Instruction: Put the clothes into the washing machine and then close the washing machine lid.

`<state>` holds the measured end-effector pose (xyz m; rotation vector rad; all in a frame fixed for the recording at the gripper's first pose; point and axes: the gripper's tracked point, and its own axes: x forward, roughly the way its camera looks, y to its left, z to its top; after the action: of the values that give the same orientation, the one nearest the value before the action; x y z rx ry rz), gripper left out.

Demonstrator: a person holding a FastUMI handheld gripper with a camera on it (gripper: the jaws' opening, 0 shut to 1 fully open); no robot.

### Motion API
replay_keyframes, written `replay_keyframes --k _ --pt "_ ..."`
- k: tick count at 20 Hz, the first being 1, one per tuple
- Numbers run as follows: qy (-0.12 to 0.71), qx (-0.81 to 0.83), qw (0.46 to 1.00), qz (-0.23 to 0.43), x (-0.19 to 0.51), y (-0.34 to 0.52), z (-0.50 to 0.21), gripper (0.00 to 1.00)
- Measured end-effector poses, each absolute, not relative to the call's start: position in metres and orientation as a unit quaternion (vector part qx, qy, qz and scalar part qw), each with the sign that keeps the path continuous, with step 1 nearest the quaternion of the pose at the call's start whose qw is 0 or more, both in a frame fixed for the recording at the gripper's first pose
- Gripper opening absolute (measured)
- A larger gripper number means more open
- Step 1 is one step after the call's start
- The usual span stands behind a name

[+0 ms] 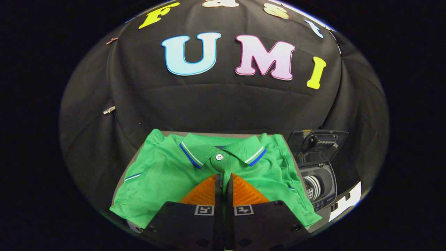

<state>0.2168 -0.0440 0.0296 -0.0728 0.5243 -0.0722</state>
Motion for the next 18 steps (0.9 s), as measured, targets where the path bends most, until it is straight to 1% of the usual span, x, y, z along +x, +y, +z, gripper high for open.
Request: replay_keyframes --k 8,18 --pt "0.201 -0.051 0.978 -0.032 0.198 -0.033 0.077 0.06" --pt "0.133 -0.070 0.985 -0.080 0.176 -0.053 0.134 0.06"
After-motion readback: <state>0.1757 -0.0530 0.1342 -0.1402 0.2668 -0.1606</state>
